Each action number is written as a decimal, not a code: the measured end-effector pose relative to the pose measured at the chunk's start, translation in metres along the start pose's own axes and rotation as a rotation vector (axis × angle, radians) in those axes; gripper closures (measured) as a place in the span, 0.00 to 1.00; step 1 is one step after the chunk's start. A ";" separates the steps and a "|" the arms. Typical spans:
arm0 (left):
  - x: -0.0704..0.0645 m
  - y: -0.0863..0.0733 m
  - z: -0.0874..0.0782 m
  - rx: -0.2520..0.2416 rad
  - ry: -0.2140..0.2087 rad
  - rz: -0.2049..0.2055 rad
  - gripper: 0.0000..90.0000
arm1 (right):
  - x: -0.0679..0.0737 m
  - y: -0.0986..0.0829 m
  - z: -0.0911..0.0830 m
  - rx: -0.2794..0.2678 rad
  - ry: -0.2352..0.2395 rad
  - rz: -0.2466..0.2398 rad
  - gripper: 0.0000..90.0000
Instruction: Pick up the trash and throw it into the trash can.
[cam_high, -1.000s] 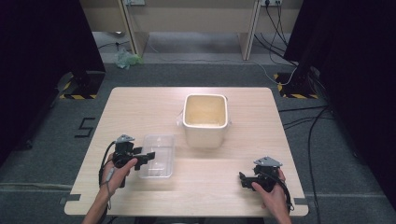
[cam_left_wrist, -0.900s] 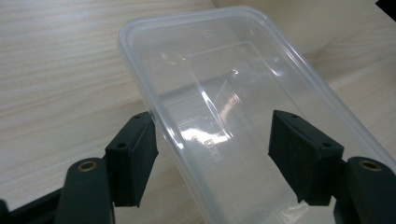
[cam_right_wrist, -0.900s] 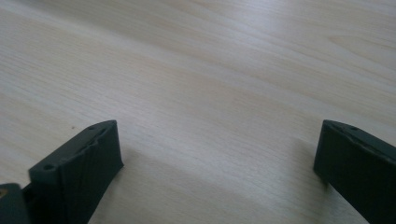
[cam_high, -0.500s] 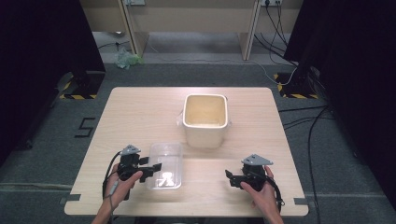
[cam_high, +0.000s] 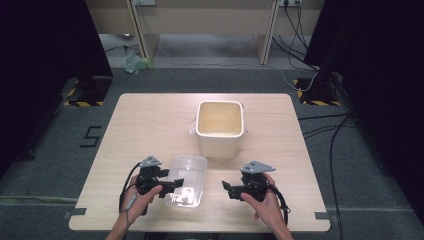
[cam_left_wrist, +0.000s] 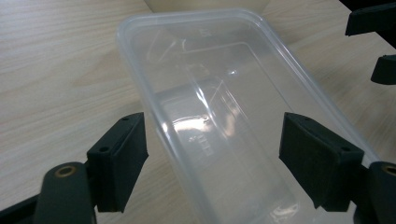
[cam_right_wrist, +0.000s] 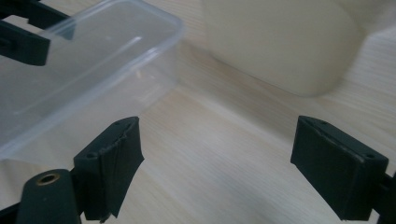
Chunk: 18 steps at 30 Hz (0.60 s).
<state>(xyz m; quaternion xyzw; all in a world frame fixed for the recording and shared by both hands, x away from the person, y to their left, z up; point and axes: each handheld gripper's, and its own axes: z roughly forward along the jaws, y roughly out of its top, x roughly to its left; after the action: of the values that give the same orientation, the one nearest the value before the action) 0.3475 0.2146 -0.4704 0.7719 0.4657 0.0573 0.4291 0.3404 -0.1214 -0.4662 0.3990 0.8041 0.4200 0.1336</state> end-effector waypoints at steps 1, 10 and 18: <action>0.002 -0.001 -0.003 0.004 0.001 0.000 0.26 | 0.004 0.002 0.002 0.001 0.010 -0.010 0.19; 0.003 -0.009 -0.004 0.040 -0.096 -0.023 0.36 | 0.034 0.014 0.030 0.013 0.097 -0.056 0.22; -0.002 -0.003 0.006 0.058 -0.117 -0.014 0.38 | 0.030 0.012 0.034 0.035 0.075 -0.066 0.26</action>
<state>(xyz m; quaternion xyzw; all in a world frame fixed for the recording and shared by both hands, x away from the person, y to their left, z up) 0.3478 0.2098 -0.4756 0.7827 0.4467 -0.0046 0.4334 0.3467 -0.0752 -0.4740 0.3586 0.8284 0.4160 0.1101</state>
